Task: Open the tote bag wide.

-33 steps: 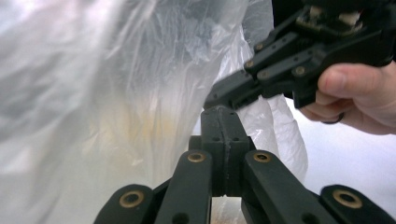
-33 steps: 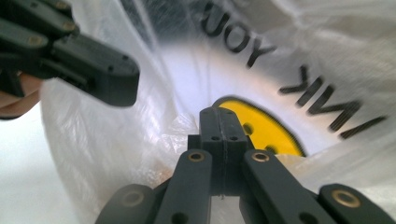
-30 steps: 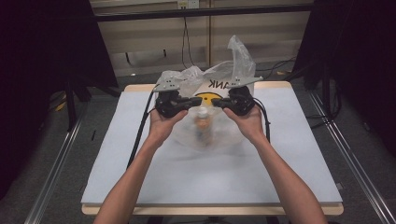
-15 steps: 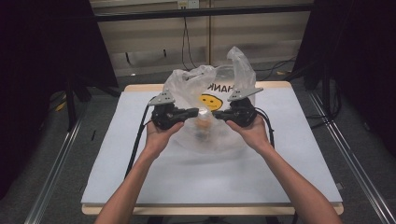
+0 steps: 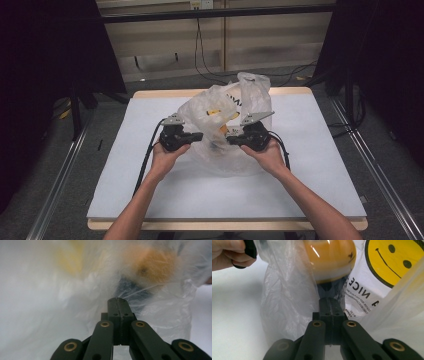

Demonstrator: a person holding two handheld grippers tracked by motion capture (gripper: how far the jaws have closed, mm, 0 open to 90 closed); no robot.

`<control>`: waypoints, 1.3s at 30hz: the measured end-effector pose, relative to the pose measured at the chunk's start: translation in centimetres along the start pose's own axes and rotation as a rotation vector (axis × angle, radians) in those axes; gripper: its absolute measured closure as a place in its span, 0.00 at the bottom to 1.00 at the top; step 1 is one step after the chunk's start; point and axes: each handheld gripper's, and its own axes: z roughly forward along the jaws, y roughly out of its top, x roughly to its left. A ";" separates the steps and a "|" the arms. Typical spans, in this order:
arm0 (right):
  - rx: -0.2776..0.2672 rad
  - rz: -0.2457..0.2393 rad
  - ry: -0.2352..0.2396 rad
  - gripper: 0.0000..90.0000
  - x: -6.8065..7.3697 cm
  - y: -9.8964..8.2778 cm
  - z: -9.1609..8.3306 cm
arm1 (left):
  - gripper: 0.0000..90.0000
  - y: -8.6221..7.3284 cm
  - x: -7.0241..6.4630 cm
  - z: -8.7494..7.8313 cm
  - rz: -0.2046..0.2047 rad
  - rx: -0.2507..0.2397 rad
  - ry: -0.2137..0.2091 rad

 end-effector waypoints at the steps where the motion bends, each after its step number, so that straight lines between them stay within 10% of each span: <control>1: 0.004 -0.001 -0.008 1.00 0.0 -0.2 0.1 | 1.00 -0.3 0.1 0.3 -0.013 0.006 0.002; 28: 0.095 0.091 -0.033 1.00 -1.6 -5.0 3.3 | 1.00 -3.2 0.6 4.1 0.003 0.162 0.012; 39: 0.065 0.070 -0.043 1.00 -1.2 -4.6 2.6 | 1.00 -2.6 0.8 2.4 -0.013 0.102 0.001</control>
